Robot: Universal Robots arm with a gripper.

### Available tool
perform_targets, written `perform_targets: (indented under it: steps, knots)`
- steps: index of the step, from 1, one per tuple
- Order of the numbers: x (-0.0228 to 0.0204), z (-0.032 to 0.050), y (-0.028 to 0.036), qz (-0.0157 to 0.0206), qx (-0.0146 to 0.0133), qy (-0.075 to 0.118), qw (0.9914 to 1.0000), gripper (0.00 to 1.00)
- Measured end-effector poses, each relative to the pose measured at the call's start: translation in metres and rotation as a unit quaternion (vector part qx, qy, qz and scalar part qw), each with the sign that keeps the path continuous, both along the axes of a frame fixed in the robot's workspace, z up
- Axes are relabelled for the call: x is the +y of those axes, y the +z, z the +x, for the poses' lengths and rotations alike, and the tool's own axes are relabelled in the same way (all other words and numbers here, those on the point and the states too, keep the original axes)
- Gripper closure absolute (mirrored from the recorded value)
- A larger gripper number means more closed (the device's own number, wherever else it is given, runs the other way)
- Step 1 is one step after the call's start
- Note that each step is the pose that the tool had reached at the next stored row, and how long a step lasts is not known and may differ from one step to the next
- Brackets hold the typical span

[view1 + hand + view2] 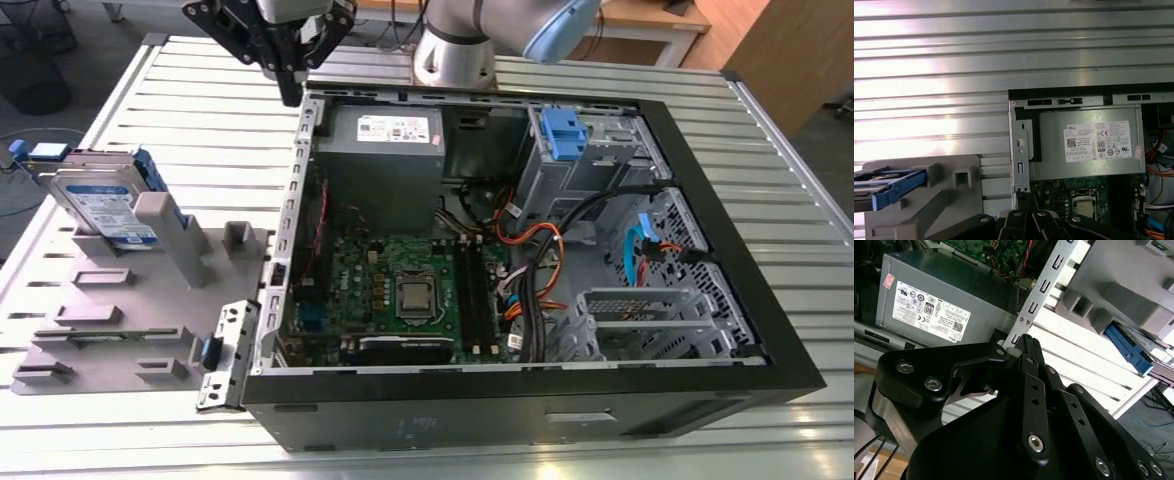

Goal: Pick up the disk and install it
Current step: 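Reach for the disk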

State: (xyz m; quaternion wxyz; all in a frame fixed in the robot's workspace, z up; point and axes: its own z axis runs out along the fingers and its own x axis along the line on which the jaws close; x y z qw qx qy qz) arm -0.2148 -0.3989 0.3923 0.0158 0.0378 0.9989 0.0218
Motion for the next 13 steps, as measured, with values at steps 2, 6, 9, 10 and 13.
perform_targets:
  steps: [2,6,9,10,13]
  knots:
    - [0.0000,-0.0028,0.0000,0.0000,-0.0001,0.000,1.00000,0.89]
    - [0.0000,-0.0071,-0.0001,0.0000,-0.0001,0.000,1.00000,0.89]
    - [0.0001,-0.0092,-0.0001,0.0000,-0.0001,0.000,1.00000,0.89]
    - [0.0001,-0.0100,-0.0001,0.0000,-0.0001,0.000,1.00000,0.89]
    - [0.0001,-0.0129,-0.0001,0.0000,-0.0001,0.000,1.00000,0.89]
